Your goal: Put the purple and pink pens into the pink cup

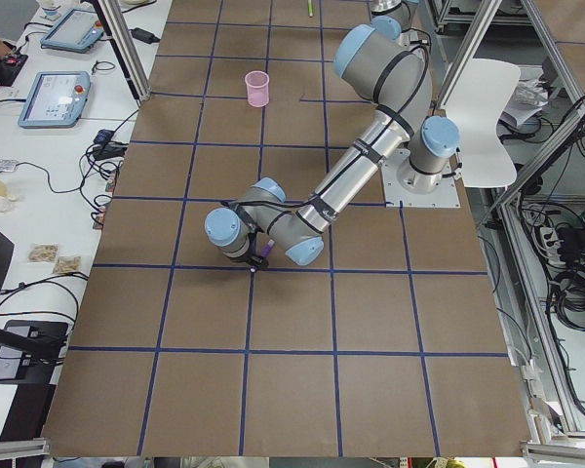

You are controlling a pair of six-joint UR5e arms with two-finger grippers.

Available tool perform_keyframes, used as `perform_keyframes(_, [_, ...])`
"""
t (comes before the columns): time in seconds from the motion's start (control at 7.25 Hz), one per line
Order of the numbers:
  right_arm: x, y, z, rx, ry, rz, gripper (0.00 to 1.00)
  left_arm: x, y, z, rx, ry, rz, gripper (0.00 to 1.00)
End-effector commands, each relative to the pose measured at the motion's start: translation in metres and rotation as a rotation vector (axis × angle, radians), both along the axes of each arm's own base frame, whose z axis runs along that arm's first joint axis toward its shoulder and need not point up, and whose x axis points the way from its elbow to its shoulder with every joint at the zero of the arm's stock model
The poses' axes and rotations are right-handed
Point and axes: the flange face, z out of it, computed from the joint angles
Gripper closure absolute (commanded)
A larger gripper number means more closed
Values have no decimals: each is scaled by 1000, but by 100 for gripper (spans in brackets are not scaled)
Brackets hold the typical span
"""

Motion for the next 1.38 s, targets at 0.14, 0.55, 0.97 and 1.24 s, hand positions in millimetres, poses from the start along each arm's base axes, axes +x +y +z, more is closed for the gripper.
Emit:
perform_keyframes(0.14, [213, 10, 96, -272, -293, 138, 100, 9, 16, -11, 17, 19, 32, 14])
perform_keyframes(0.55, [371, 69, 71, -431, -310, 78, 100, 10, 18, -11, 18, 21, 40, 24])
perform_keyframes(0.97, [411, 115, 3, -534, -391, -68, 100, 10, 18, -4, 10, 14, 40, 87])
perform_keyframes(1.24, [416, 110, -11, -559, -402, -62, 100, 10, 18, -3, 8, 14, 42, 96])
